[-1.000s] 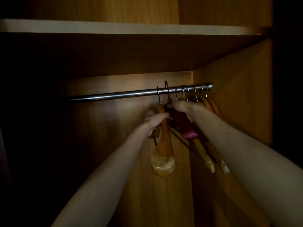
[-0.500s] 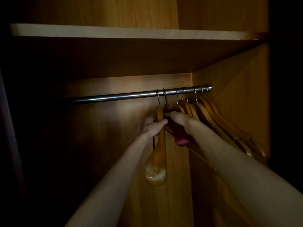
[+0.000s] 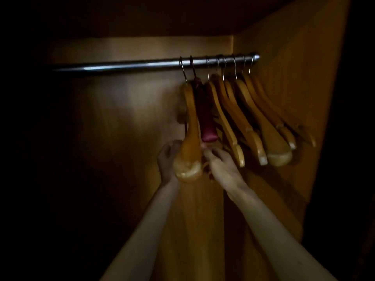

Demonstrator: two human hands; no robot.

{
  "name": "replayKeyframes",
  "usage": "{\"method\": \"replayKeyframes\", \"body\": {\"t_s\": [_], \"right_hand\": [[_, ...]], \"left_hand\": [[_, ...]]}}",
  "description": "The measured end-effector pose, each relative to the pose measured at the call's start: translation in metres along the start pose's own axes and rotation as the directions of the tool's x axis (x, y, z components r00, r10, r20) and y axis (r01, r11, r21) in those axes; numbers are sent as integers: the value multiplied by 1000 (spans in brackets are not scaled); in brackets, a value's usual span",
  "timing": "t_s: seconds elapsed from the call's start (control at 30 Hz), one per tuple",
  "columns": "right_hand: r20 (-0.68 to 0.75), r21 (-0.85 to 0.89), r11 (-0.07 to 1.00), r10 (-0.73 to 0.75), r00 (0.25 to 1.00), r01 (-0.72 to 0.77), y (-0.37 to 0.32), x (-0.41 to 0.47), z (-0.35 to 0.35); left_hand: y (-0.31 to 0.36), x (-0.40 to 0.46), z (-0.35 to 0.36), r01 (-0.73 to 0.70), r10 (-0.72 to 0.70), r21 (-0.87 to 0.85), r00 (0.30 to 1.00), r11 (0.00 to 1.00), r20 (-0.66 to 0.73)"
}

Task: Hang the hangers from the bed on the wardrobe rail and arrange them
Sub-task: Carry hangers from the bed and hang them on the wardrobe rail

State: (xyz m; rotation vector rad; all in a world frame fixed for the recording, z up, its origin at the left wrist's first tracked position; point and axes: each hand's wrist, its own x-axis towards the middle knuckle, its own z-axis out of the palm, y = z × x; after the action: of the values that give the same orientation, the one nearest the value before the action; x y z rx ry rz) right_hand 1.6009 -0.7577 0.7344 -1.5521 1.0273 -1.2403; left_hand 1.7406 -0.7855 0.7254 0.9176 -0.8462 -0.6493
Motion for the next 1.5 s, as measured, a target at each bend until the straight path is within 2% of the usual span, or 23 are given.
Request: {"method": "replayKeyframes", "body": {"t_s": [0.07,0.13,0.2,0.3,0.37,0.43,0.5,0.53,0.6,0.67,0.7,0.77,0.83,0.9,1.07,1.2,1.33,1.5], "right_hand": [[56,-50,996,82,995,-79,38,-12,-4],[89,-78,981,182,979,-175,78,-27,-10],[110,-101,954,294,950,-283,122,-46,-15],[137,-175,877,471,871,-447,196,-76,-21],[134,-199,800,594,793,-565,247,-99,-24],[135,-240,708,702,699,-664,297,-127,-28],[116,-235,620,782,612,-748,344,-164,-32],[95,-227,571,819,566,-789,360,-185,-33],[48,-258,470,879,475,-844,388,-229,-37],[3,-213,398,913,407,-892,412,-271,-38],[-12,-181,359,930,367,-916,425,-294,-38],[-52,-129,262,961,270,-957,443,-339,-36],[-126,-15,126,984,127,-992,451,-384,-30],[-184,114,37,983,16,-993,453,-424,-25],[-217,457,-100,951,-220,-884,451,-527,-6],[-212,687,-98,921,-327,-720,432,-596,18],[-185,880,-49,881,-436,-472,412,-654,49],[-104,991,39,827,-552,-129,387,-719,88]], "left_hand": [[-22,-21,-4,-31,53,155,989,987,-137],[-56,-38,-12,11,37,283,986,959,-163],[-102,-56,-24,111,-88,389,993,914,-77],[-165,-101,-43,250,-317,584,948,772,14],[-200,-137,-55,215,-369,685,926,696,84],[-236,-169,-69,191,-467,769,871,611,155],[-269,-199,-84,205,-629,839,753,504,195],[-284,-214,-92,231,-724,867,662,442,192],[-308,-242,-106,252,-891,924,424,287,161],[-329,-269,-123,179,-975,972,185,153,120],[-338,-282,-132,131,-991,985,86,110,99],[-352,-306,-151,43,-998,997,-23,62,63],[-363,-328,-167,-54,-996,997,-72,54,50],[-373,-348,-178,-148,-992,988,-123,44,26],[-397,-396,-184,-455,-969,887,-245,82,-36],[-402,-448,-158,-605,-952,768,-306,209,19],[-389,-528,-119,-697,-889,600,-454,394,56],[-367,-640,-84,-752,-816,359,-576,552,48]]}}
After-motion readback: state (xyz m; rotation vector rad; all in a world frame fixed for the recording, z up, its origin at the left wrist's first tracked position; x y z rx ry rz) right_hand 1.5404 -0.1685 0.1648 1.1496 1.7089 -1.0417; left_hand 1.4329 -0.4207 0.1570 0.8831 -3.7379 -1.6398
